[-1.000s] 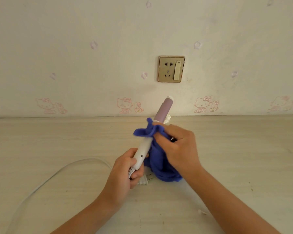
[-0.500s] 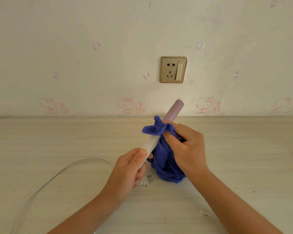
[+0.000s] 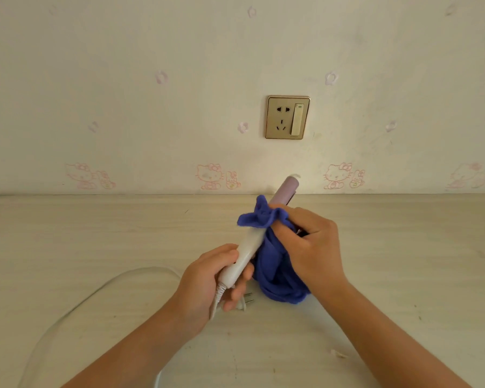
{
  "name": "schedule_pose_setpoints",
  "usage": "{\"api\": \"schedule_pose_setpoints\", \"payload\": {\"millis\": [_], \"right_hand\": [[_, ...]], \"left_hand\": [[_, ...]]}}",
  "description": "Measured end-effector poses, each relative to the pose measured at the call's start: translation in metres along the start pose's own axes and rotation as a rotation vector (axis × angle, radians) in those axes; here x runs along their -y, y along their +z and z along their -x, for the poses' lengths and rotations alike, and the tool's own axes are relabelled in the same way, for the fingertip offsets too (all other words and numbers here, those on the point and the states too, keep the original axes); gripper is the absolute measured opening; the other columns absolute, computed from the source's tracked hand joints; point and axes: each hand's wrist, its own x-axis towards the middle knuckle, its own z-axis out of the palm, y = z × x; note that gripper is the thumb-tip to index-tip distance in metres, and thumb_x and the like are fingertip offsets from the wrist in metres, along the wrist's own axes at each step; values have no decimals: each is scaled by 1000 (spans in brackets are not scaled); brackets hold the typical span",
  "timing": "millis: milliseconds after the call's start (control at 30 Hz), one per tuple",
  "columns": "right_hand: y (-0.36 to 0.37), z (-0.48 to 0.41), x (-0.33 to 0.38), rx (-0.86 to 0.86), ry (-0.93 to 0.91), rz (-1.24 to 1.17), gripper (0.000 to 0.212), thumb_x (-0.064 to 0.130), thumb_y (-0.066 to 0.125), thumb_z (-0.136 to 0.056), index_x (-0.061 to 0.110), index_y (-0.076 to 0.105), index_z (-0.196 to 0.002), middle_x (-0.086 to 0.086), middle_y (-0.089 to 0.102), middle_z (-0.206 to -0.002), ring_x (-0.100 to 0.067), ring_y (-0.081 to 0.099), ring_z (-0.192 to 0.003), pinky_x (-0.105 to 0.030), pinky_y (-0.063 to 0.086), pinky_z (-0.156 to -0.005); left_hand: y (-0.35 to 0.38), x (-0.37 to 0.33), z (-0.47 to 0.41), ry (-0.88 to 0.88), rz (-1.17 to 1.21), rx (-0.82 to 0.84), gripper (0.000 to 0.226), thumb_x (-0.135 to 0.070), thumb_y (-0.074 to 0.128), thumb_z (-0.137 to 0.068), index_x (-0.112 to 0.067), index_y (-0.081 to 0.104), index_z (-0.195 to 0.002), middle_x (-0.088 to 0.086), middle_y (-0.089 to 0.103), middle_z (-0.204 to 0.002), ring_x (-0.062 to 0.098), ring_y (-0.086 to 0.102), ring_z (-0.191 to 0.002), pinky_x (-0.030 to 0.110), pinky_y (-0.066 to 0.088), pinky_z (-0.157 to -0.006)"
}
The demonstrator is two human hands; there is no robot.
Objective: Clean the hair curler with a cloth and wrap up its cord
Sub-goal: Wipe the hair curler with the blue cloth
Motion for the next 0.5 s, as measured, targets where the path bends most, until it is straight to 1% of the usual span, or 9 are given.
{"api": "schedule_pose_setpoints", "payload": {"millis": [33,67,133,200,233,300,367,433,500], "right_hand": [[2,1,1,31,-19,-4,31,4,66,-94,30,82,-100,-3,71,-73,-16,60,-64,-28,49,-61],[7,5,2,90,-40,-31,32,2,65,-93,28,82,-102,-1,74,-78,-14,64,-68,-27,51,-64],[20,17,4,246,-82,-87,32,-2,65,-88,19,81,-106,7,77,-86,-4,71,-81,-20,53,-75],[30,26,6,339,-100,-73,34,4,67,-85,21,79,-112,10,76,-92,-10,73,-89,-20,54,-82],[31,27,7,352,-101,-60,36,8,67,-84,24,78,-114,11,76,-93,-13,73,-89,-21,54,-83],[26,23,8,286,-133,-22,39,11,66,-81,29,76,-114,13,74,-91,-13,71,-85,-19,52,-80],[17,15,8,142,-133,-15,38,8,67,-83,31,77,-112,11,75,-91,-11,70,-83,-18,51,-77],[9,7,6,39,-86,-51,37,5,67,-87,29,78,-114,6,74,-87,-10,67,-77,-20,51,-72],[9,8,8,73,-83,-54,38,0,67,-87,26,79,-113,6,75,-87,-12,68,-78,-23,53,-73]], "left_hand": [[1,0,0,-31,44,-6,22,-18,43,-96,-2,58,-92,10,57,-70,15,38,-41,21,30,-37],[2,0,0,-63,70,-37,23,-17,40,-97,-5,55,-85,9,52,-66,13,33,-38,19,27,-36],[2,3,2,-95,68,-143,35,-19,36,-96,-8,51,-67,7,44,-57,13,25,-36,19,22,-35],[0,6,3,-86,50,-234,47,-23,32,-96,-13,50,-53,6,41,-51,13,25,-34,20,22,-35],[0,7,3,-74,37,-260,52,-27,31,-99,-13,49,-52,6,40,-50,14,25,-34,21,23,-35],[3,7,4,-24,-30,-233,61,-40,32,-106,-14,50,-54,4,39,-47,13,25,-33,20,23,-35],[7,10,5,38,-117,-159,62,-51,35,-106,-17,54,-58,2,39,-47,11,25,-33,20,23,-37],[12,11,7,57,-156,-155,48,-53,40,-97,-18,61,-72,2,40,-53,11,26,-35,22,22,-40],[14,11,6,91,-147,-180,45,-48,43,-93,-7,57,-82,4,40,-55,9,30,-38,23,24,-39]]}}
